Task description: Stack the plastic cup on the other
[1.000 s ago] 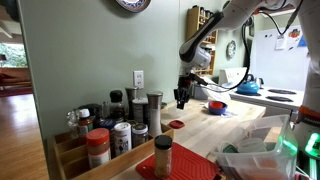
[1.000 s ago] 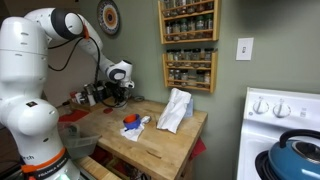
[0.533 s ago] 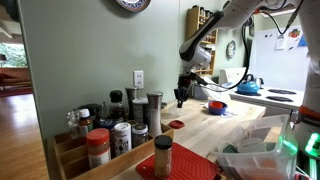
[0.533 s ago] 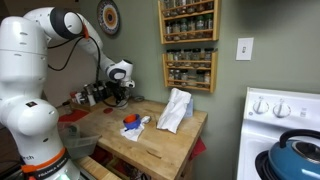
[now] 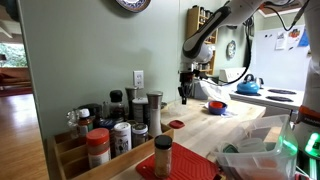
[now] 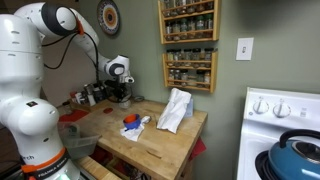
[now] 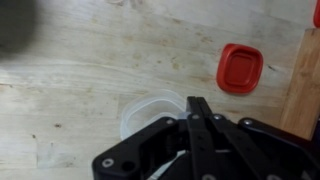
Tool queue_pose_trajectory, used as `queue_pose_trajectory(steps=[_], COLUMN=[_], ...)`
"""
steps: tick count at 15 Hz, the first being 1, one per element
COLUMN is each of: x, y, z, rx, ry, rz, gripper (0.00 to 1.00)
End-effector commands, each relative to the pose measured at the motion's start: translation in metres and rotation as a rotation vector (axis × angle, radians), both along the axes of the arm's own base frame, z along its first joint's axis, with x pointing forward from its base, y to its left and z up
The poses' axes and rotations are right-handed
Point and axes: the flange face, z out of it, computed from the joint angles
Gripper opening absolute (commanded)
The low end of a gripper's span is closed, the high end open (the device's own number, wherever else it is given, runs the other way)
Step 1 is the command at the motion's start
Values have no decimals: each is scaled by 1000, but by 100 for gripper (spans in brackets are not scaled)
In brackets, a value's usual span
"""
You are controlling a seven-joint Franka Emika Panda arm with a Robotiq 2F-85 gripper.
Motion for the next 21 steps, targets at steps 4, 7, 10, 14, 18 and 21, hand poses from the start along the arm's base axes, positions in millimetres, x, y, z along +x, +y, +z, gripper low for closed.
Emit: queue_pose_trajectory(steps=[4, 7, 10, 14, 18, 21], x=[-1, 2, 3, 7, 17, 29], y=[15, 31, 48, 69, 78, 79], z=[4, 10, 18, 18, 11, 11], rx=[-100, -122, -141, -211, -308, -388], ry=[-23, -43, -43, -7, 76, 110], rz=[145, 234, 328, 418, 467, 460], gripper=[1, 1, 1, 1, 1, 1])
